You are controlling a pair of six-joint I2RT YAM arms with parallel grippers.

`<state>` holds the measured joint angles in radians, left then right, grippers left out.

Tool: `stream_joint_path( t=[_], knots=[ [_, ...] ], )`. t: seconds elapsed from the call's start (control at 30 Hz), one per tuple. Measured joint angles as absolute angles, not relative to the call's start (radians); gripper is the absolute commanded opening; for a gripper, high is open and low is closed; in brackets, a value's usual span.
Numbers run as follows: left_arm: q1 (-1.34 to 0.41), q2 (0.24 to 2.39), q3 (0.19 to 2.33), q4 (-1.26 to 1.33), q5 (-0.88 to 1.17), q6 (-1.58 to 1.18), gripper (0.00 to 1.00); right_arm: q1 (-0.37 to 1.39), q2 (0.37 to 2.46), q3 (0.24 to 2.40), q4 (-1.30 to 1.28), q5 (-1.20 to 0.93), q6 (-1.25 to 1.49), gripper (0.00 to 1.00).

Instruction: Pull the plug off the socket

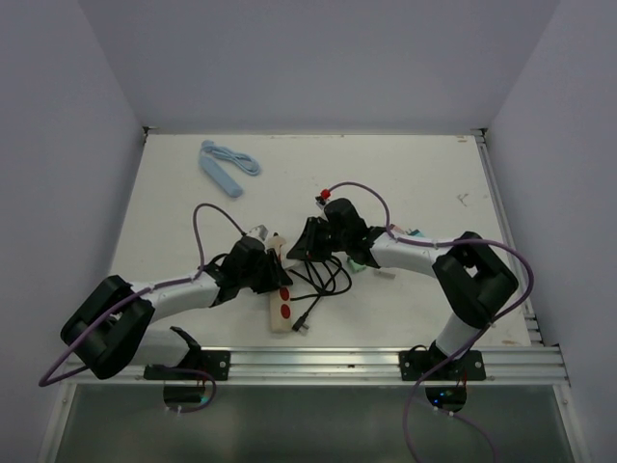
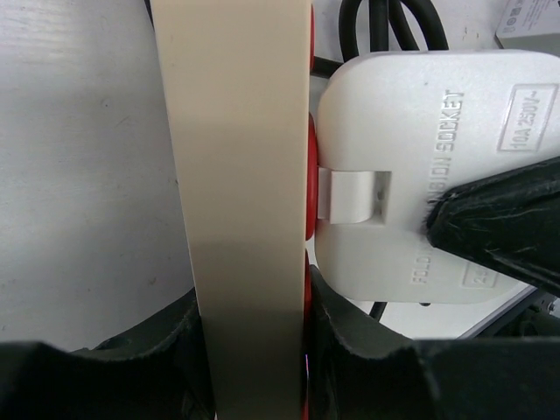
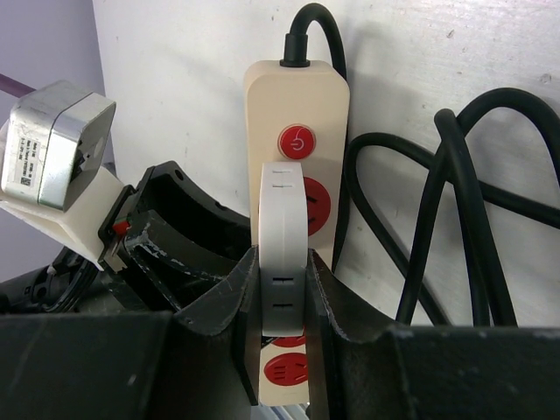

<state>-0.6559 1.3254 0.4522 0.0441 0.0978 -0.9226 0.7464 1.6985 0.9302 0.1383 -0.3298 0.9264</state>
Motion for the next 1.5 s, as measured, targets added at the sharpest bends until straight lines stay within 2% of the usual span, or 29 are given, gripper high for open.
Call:
stream_joint_path(
  t=[0.73,0.97,1.2,1.33,1.5],
  knots=[
    [-0.671,1.295,0.43,0.079,0.16,-0.982,0.0,0.726,1.571,0.869,0.068,-0.319,0.916,0.0],
    [-0.63,1.269,0.416,-0.01,0.068,-1.058,0.0,0.671,1.422,0.795,0.108,-0.299,0.918,0.0],
    [-0.629,1.269,0.418,-0.015,0.066,-1.068,0.0,0.65,1.401,0.785,0.126,-0.305,0.916,0.0],
    [-0.628,1.268,0.419,-0.016,0.066,-1.066,0.0,0.552,1.363,0.755,0.118,-0.317,0.914,0.0],
    [-0.628,1.266,0.419,-0.017,0.066,-1.063,0.0,0.291,1.254,0.721,0.063,-0.327,0.873,0.0]
  ],
)
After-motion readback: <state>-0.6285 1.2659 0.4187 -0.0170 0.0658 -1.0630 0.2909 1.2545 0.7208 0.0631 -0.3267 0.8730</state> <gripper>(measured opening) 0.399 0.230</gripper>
